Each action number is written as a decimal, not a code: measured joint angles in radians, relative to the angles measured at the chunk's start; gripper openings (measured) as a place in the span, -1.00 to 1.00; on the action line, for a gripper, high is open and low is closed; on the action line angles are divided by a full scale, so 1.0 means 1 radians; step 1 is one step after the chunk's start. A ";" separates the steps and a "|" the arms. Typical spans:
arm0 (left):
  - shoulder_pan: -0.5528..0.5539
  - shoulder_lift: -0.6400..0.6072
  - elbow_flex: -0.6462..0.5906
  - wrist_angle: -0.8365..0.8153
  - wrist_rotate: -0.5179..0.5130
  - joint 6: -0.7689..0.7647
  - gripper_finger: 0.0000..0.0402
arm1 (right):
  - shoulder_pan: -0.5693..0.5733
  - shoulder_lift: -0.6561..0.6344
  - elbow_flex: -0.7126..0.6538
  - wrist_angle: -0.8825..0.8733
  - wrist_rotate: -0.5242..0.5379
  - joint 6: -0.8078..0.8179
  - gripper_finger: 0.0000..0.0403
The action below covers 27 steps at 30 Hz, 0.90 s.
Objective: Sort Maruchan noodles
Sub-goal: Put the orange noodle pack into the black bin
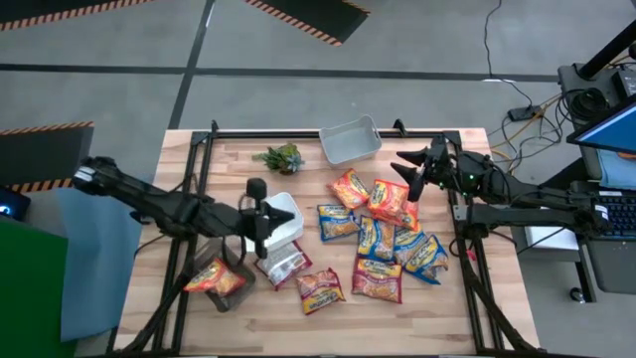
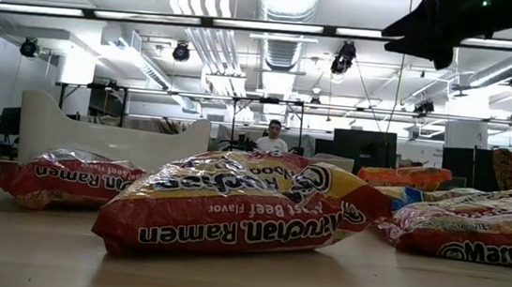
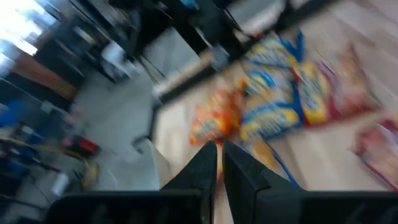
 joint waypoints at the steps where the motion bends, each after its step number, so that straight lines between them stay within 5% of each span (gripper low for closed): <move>1: 0.012 -0.018 -0.052 0.099 -0.001 0.040 -0.98 | 0.000 0.005 0.000 0.008 0.000 0.052 -0.05; 9: 0.066 -0.070 -0.306 0.618 -0.151 0.299 -1.00 | 0.000 0.114 0.000 0.046 -0.113 0.289 -0.05; 15: 0.073 -0.072 -0.347 0.644 -0.330 0.330 -1.00 | 0.000 0.247 0.000 0.153 -0.229 0.417 -0.05; 27: 0.072 -0.072 -0.350 0.574 -0.377 0.264 -1.00 | 0.031 0.462 0.172 0.047 -0.383 0.606 -0.05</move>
